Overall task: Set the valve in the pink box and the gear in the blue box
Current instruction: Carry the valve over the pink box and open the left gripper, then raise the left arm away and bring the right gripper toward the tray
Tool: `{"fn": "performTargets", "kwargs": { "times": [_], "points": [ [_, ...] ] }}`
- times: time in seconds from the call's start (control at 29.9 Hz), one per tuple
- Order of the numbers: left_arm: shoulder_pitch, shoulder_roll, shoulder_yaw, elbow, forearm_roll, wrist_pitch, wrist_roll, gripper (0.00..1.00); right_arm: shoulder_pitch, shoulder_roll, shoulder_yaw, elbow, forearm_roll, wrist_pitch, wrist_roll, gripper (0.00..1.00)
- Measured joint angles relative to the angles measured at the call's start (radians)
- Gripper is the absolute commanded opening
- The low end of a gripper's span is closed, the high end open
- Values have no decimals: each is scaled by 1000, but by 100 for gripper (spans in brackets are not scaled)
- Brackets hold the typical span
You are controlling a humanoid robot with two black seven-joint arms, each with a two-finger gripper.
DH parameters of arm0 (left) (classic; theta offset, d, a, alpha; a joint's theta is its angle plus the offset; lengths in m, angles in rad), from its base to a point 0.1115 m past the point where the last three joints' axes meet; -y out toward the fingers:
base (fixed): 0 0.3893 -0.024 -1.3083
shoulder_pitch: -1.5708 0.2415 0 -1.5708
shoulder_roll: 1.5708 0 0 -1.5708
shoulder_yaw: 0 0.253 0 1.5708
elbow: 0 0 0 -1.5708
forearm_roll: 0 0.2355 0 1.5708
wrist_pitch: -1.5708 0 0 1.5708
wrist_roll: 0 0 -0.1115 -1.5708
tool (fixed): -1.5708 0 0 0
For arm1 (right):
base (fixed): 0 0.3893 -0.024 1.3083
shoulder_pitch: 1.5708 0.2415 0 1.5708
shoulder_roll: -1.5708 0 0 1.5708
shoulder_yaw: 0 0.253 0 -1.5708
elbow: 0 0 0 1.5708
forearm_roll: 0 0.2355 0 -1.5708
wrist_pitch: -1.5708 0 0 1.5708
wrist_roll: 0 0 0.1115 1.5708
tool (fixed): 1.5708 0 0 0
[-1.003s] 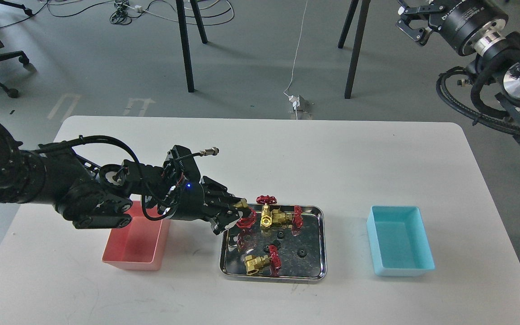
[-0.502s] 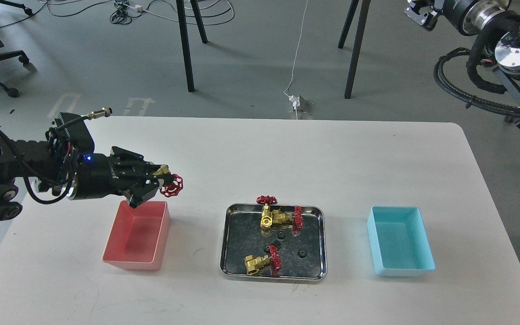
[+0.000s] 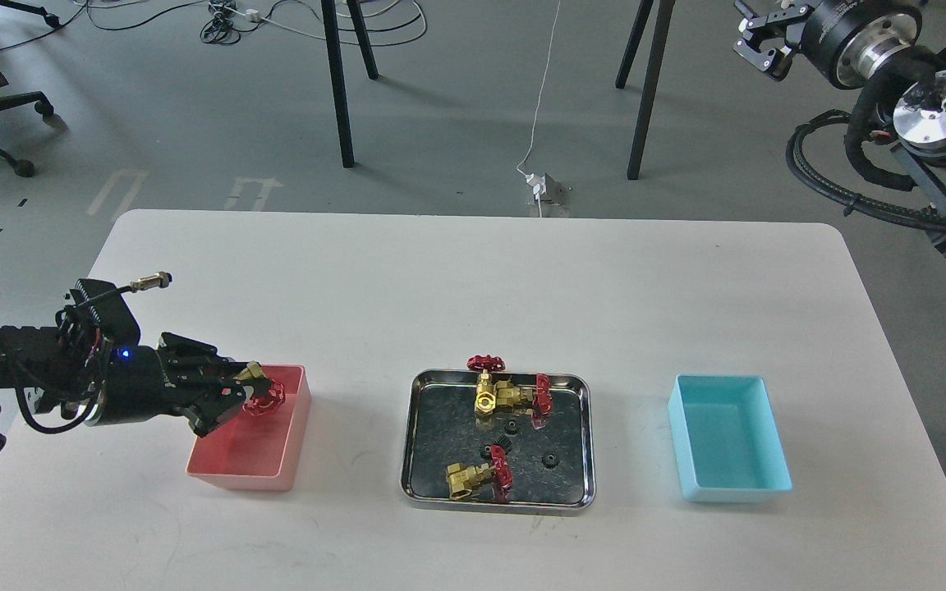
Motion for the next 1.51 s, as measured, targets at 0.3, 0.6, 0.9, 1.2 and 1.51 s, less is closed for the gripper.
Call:
{"fn": "performTargets", "kwargs": {
  "times": [0.3,0.6,0.9,1.2,1.51],
  "points": [
    [43,-13,0,69,0,2,0,24,-25,1,2,5,0,-2,0,100],
    [77,-36,-15,75,-3,0,0,40,-38,-1,6,6,0,-2,0,100],
    [108,-36,-48,72,-3,0,0,59,-67,-13,7,21,-2,7,1,100],
    [113,105,-563,-59,-155,-164,0,76,-49,-90,-154,178,-566,188,13,100],
    [147,41,-1061,-192,-1033,-498,0,81,84,-215,-613,548,-1266,376,138,100]
  ]
}}
